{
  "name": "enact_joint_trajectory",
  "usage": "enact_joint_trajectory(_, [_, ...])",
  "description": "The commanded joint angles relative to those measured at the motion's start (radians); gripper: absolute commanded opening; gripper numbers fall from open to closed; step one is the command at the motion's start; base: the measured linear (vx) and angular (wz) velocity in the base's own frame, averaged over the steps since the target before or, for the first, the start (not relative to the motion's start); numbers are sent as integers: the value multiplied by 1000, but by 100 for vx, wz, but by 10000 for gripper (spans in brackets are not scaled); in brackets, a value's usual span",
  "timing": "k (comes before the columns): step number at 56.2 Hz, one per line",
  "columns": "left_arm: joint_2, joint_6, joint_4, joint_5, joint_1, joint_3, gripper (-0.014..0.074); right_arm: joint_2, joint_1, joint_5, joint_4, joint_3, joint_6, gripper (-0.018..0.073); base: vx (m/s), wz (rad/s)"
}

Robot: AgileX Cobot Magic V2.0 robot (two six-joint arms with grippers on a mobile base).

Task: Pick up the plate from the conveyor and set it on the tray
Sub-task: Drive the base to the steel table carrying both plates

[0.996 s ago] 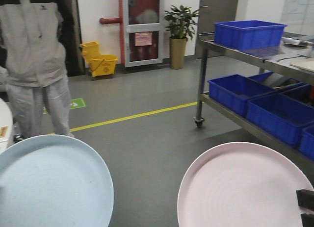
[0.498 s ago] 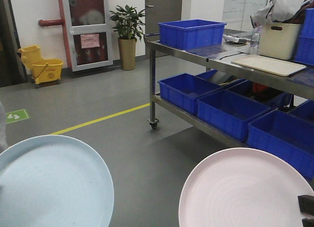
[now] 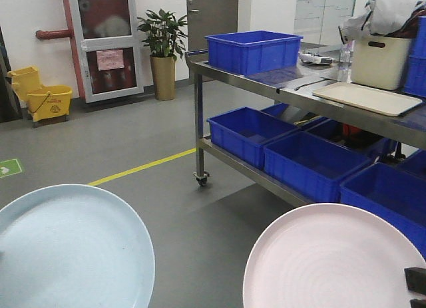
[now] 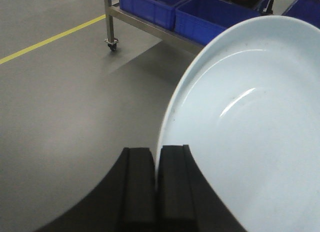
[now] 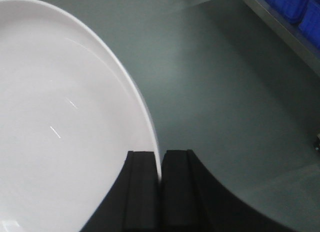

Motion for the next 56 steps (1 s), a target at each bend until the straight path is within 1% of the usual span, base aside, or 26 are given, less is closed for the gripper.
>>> enact_joint_trajectory(1, [-4, -6, -15, -82, -5, -30, 0, -7, 0, -71, 1, -30, -7, -9, 38, 13])
enact_joint_trajectory(14, [-4, -6, -15, -82, -5, -30, 0, -7, 0, -47, 1, -30, -7, -9, 42, 17])
enact_joint_trajectory(34, [-4, -6, -15, -82, -5, -30, 0, -7, 0, -48, 1, -30, -7, -9, 47, 15])
enact_joint_trajectory(56, [-4, -6, -15, -82, -5, -30, 0, -7, 0, -48, 1, -30, -7, -9, 51, 4])
